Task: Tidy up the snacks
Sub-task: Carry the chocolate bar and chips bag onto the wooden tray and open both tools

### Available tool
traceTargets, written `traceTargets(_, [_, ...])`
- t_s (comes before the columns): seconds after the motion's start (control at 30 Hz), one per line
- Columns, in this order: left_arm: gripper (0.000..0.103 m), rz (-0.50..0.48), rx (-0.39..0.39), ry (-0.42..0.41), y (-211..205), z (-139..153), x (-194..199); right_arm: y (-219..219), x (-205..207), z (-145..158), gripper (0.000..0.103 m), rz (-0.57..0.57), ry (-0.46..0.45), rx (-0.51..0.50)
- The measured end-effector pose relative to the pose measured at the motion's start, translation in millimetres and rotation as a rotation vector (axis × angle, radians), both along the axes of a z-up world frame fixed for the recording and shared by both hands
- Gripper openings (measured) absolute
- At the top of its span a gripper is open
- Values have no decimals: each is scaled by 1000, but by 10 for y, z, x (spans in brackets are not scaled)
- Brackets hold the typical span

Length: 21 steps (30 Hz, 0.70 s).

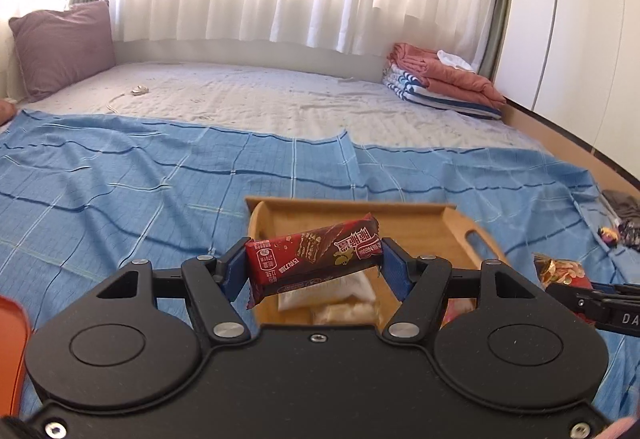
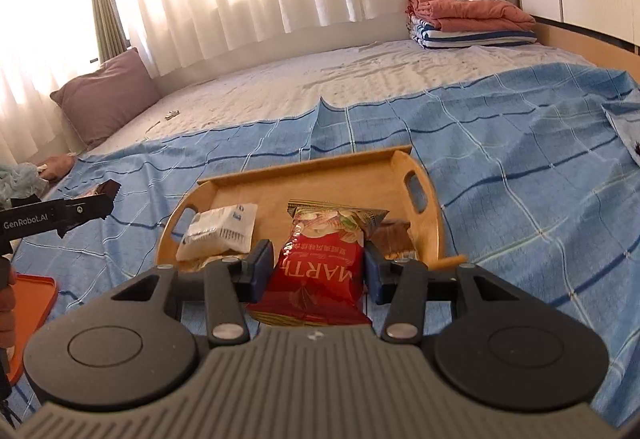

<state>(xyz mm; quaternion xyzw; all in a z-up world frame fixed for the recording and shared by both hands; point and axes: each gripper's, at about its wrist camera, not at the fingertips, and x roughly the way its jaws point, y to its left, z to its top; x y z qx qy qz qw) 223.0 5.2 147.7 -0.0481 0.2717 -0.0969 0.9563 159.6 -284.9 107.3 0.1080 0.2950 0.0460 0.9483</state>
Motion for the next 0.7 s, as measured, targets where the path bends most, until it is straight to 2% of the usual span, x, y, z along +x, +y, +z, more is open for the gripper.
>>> traceTargets(0.1, [65, 11, -34, 27, -20, 55, 378, -20, 294, 48, 51, 9, 0, 2])
traceTargets(0.23, [65, 10, -36, 67, -88, -22, 846, -26, 662, -12, 51, 8, 35, 14])
traceTargets(0.37, [65, 10, -42, 124, -163, -243, 1236, -12, 967, -193, 51, 12, 69, 10])
traceTargets(0.7, [65, 3, 33, 203, -425, -822, 1879, 137, 1491, -670, 51, 36, 169, -30])
